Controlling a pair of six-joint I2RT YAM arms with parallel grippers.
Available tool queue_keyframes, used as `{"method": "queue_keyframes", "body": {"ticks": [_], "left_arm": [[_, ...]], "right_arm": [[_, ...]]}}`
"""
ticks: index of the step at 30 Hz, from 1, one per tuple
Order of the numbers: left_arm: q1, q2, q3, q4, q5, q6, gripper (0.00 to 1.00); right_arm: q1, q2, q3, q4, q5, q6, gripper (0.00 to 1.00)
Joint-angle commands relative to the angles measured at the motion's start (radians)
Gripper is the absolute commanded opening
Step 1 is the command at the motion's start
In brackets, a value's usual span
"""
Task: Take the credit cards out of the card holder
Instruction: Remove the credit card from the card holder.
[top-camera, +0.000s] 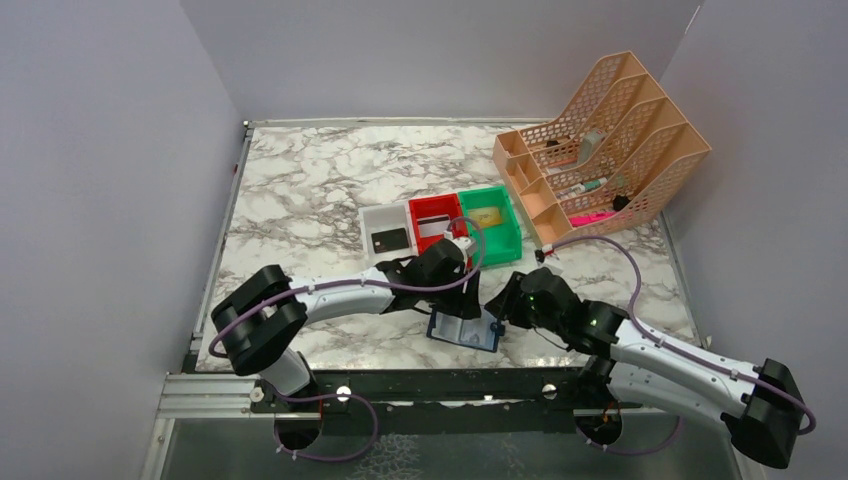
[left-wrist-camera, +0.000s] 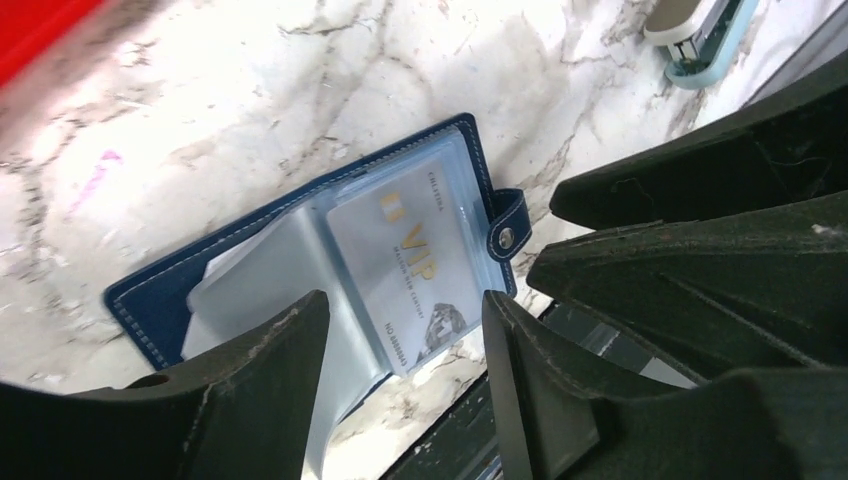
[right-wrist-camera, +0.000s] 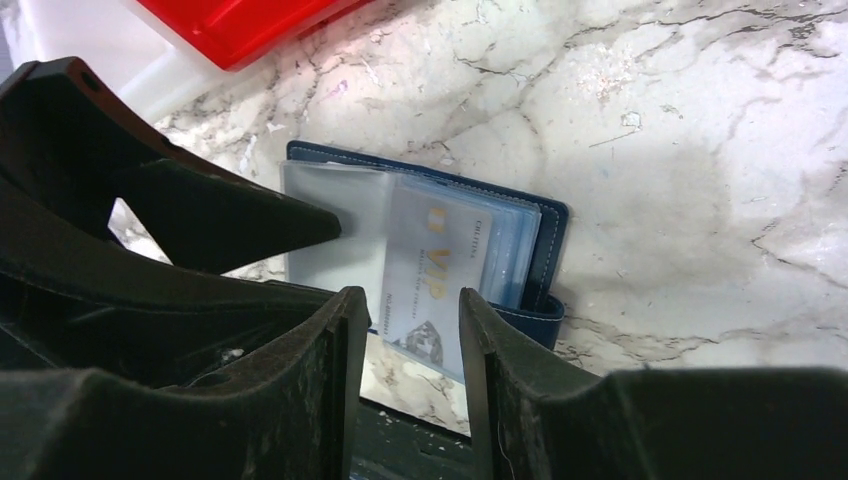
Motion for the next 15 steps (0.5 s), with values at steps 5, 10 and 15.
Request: {"method": "queue_keyframes", "body": {"ticks": [5,10,15], "left_arm": [[-0.001,-0.069,-0.015,-0.021,-0.099,0.002,0.62],[-0.001,-0.059,-0.04,0.023,-0.066,-0.018,0.61],[0.0,-0.063,-0.06,0.037,-0.064,-0.032,0.58]], "right_arm": [[-0.004,-0.005,-0.024,0.137,-0.089,-0.022,0.37],[-0.004,0.082,-0.029,0.173,-0.142,-0.007,0.36],[-0.004,0.161,-0.024,0.146,-0.17,0.008,0.35]]}}
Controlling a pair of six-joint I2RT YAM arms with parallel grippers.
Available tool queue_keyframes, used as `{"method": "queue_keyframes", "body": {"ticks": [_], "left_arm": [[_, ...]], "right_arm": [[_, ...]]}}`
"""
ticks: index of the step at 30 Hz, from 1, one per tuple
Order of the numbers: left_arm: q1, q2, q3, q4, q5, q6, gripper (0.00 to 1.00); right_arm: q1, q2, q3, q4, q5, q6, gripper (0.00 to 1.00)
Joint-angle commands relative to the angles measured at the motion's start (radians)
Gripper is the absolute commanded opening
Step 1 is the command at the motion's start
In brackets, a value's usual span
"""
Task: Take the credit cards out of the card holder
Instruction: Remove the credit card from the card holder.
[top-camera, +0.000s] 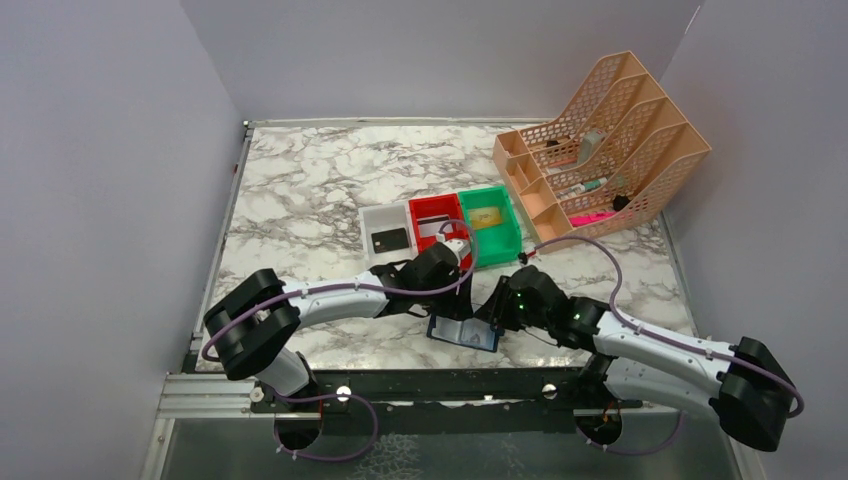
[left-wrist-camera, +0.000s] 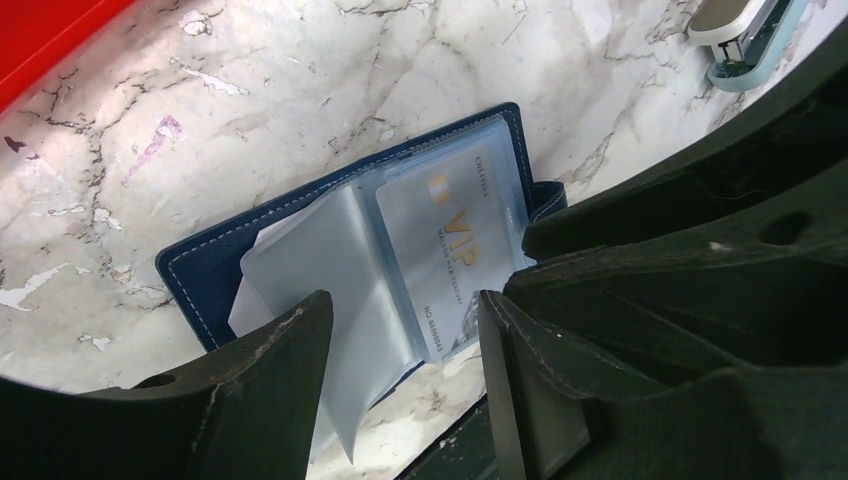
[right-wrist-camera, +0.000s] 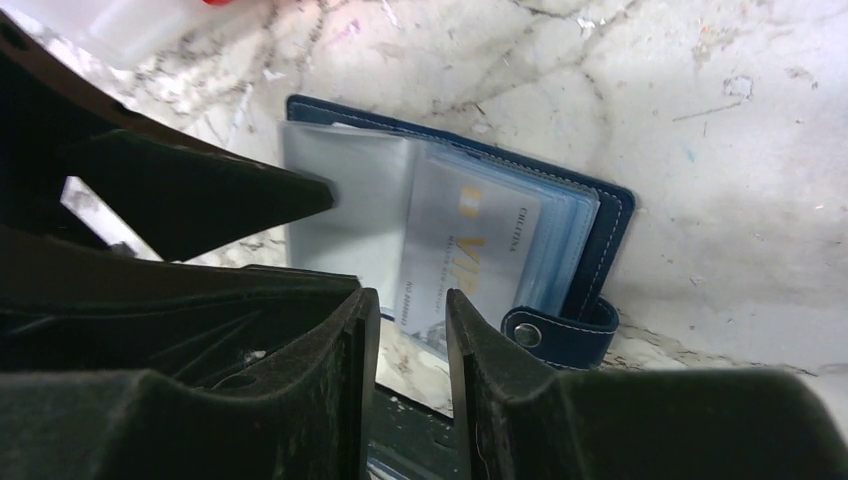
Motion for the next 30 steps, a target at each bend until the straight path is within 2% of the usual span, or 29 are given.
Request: {"method": "queue_keyframes", "body": {"ticks": [1,7,10,19,25,30], "left_arm": [[-0.002,-0.009,-0.016,0.056,0.009,-0.021,0.58],[-0.001,-0.002,-0.03,0.079,0.035,-0.025,0.56],[-0.002,0.008,-0.029,0.087,0.048,-0.026,0.55],[-0.001,0.005,-0.026,0.069,0.023,-0.027,0.54],[-0.002,0.019,-0.034,0.078,0.041,-0.028,0.54],[-0.001,0.024,-0.062,0.111,0.056,-0.05,0.51]], "right_arm": [[-0.004,0.057,-0.008,-0.002,-0.044,0.022,0.35],[-0.004,0.077,-0.005,-0.061,-0.006,0.031,0.36],[-0.004,0.082,-0.019,-0.03,-0.015,0.027,0.37],[-0.004,0.137,0.008,-0.096,0.027,0.028,0.37],[-0.004,0.168,0.011,-0.083,0.024,0.022,0.37],[-0.004,0.206,-0.007,-0.007,-0.009,0.019,0.37]]}}
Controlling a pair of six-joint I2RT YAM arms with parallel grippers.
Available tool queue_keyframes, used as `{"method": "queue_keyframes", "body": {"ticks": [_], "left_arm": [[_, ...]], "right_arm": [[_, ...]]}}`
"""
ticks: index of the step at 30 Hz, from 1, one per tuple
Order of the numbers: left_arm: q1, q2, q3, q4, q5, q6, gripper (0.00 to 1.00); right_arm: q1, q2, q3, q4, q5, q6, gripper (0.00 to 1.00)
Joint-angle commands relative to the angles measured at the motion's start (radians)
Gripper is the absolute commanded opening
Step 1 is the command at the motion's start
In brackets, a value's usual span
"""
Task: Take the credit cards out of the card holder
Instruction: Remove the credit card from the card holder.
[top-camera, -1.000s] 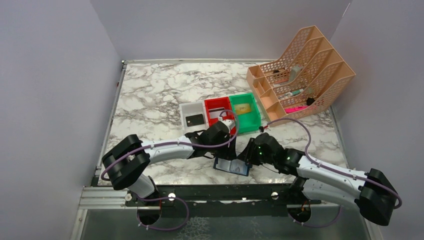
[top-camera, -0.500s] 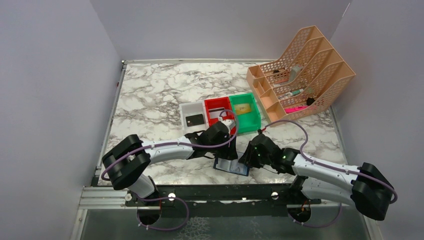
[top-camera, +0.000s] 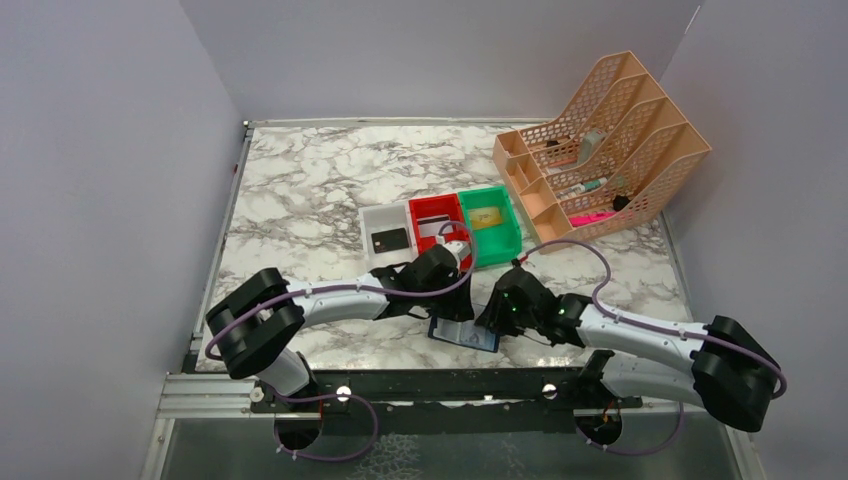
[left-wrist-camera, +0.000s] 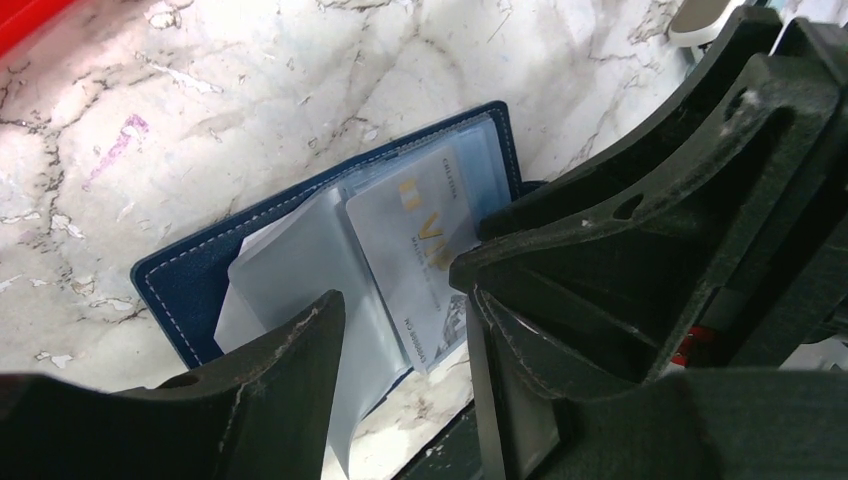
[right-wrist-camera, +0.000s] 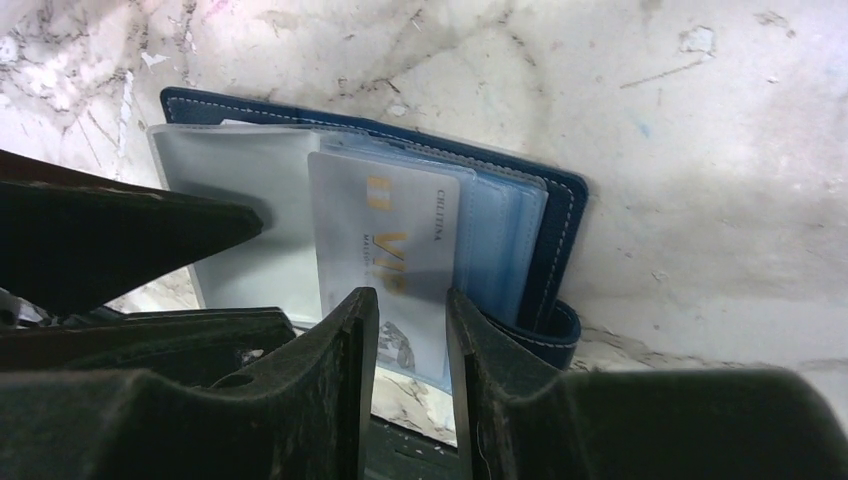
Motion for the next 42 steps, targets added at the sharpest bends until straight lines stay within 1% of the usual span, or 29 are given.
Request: {"method": "queue_keyframes", "body": {"ticks": [1,6,8,10,15,18,24,31,36,42], "left_arm": [[-0.002,0.013,-0.059,0.07,0.029,-0.042,0.5],[-0.002,-0.016,-0.204,0.211,0.014,-0.169,0.43],[-0.002,-0.026,-0.238,0.249,0.012,-0.188,0.42],[-0.002,-0.029,-0.241,0.253,0.008,-0.19,0.4],[-0.002,-0.044,-0.248,0.271,-0.001,-0.196,0.31],[-0.002,-0.039,-0.251,0.29,0.02,-0.198,0.26],[-0.001,-0.025,-0.254,0.324,0.048,-0.207,0.14],[0.008,-0.019,-0.25,0.351,0.09,-0.207,0.08],[0.018,-0.015,-0.251,0.375,0.126,-0.208,0.0],[0.028,-0.016,-0.258,0.376,0.127,-0.208,0.0]], "right_arm": [[-0.004,0.052,-0.019,0.024,0.001,0.008,0.36],[-0.004,0.081,-0.04,0.021,0.015,0.048,0.34],[-0.004,0.077,-0.05,0.033,0.013,0.049,0.34],[-0.004,0.079,-0.054,0.036,0.011,0.047,0.34],[-0.004,0.093,-0.051,0.028,0.014,0.044,0.34],[-0.004,0.094,-0.053,0.028,0.016,0.048,0.34],[-0.004,0.092,-0.051,0.023,0.026,0.051,0.34],[-0.004,0.093,-0.049,0.014,0.035,0.052,0.34],[-0.004,0.096,-0.047,0.013,0.039,0.053,0.35],[-0.004,0.105,-0.046,0.013,0.045,0.056,0.35]]}}
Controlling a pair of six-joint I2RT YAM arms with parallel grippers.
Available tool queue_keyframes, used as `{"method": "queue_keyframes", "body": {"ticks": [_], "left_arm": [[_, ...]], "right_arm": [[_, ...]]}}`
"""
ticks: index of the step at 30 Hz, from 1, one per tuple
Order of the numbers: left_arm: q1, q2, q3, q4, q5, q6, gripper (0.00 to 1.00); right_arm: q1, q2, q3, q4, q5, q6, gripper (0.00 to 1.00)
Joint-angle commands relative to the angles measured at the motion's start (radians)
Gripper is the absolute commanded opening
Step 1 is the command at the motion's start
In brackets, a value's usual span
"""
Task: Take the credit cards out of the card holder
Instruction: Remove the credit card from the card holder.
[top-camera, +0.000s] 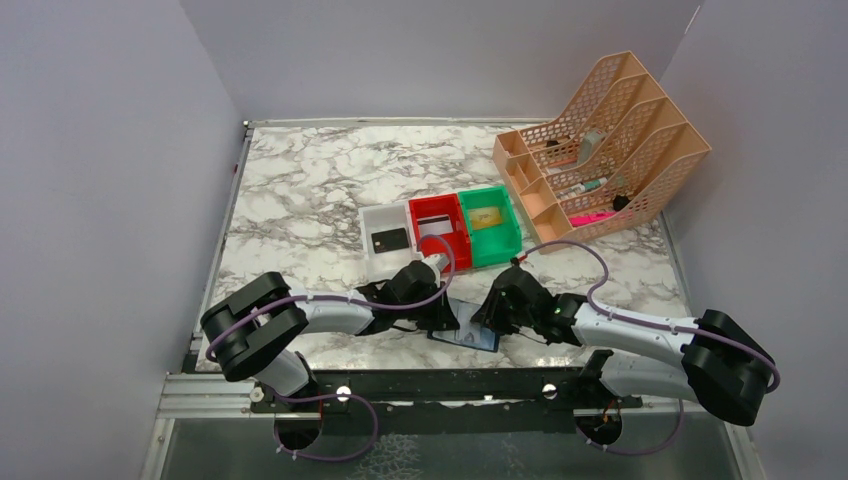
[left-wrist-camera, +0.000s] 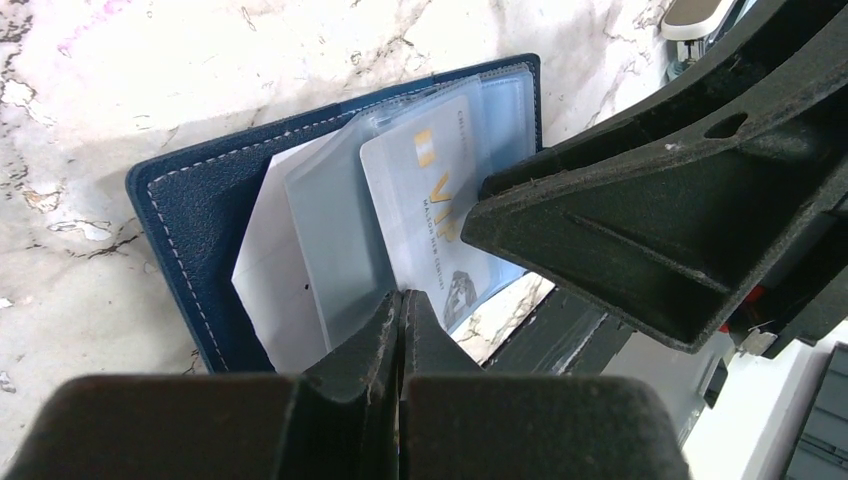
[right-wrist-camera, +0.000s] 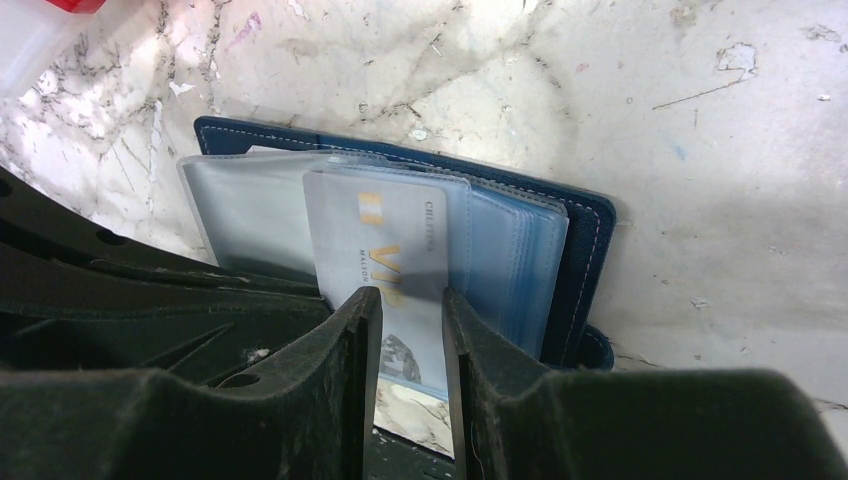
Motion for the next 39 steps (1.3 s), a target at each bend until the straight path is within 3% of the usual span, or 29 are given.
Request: {"method": "queue_keyframes", "body": {"ticks": [1,4,7,9,18,24,39], "left_arm": [[0.003,0.007,-0.011,0.07,0.044,-0.005,0.0],[0.005,0.002,-0.016,0.07,0.036,-0.007,0.0],[0.004,0.008,-0.011,0.076,0.039,-0.006,0.21],[0.005,0.015,0.002,0.079,0.049,-0.003,0.25],[0.004,0.051,0.01,0.098,0.076,-0.011,0.25],[0.003,0.037,-0.003,0.104,0.056,-0.019,0.13],[0.005,-0.008,-0.019,0.105,0.046,-0.009,0.17]], "right_arm": [[-0.004,0.044,-0.037,-0.087,0.047,0.004,0.35],[-0.004,0.044,-0.036,-0.083,0.047,0.005,0.35],[-0.004,0.044,-0.039,-0.074,0.038,0.001,0.35],[-0.004,0.044,-0.042,-0.067,0.033,0.002,0.35],[-0.004,0.044,-0.05,-0.054,0.026,0.005,0.35],[-0.004,0.046,-0.053,-0.059,0.031,0.01,0.35],[-0.004,0.046,-0.049,-0.088,0.055,0.019,0.35]]}}
